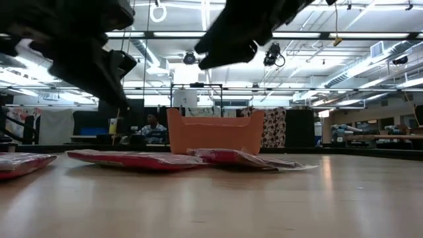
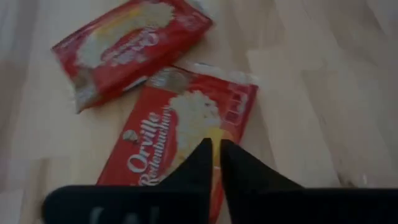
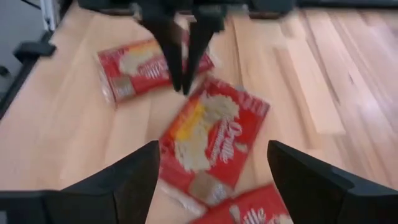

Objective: Sort popcorn bags into baskets
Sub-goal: Put the red popcorn bag into the orange bin

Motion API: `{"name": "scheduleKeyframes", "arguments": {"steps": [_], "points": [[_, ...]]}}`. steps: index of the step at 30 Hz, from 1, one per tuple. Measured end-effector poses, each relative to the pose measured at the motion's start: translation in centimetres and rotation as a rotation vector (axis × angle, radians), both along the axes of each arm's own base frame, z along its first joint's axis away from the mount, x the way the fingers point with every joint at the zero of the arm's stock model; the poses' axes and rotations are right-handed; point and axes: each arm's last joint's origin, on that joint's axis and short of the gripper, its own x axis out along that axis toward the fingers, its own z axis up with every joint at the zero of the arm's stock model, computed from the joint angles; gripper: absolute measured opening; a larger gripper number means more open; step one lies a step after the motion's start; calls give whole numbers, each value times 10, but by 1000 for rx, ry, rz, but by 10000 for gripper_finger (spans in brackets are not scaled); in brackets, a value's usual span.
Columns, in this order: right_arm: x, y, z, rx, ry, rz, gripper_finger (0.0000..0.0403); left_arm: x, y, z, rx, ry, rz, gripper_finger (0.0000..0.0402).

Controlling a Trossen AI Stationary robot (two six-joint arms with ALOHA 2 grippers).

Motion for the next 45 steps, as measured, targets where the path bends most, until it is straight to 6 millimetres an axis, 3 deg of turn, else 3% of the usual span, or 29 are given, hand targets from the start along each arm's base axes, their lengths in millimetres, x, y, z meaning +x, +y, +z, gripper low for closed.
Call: {"name": "scheduleKeyframes", "arguments": {"steps": [9,15,34,45], "points": [[4,-9,-4,73,1,-76,290,0,-11,-26,138,103,-124,159],[5,-11,-4,103,5,-101,289,-2,-18,-39,222,135,-145,180],[6,-13,-3,131,-13,-125,289,1,-18,-59,411,183,-154,154],[6,-13,-3,142,-15,-129,289,0,-18,-63,391,200,-117,13]]}}
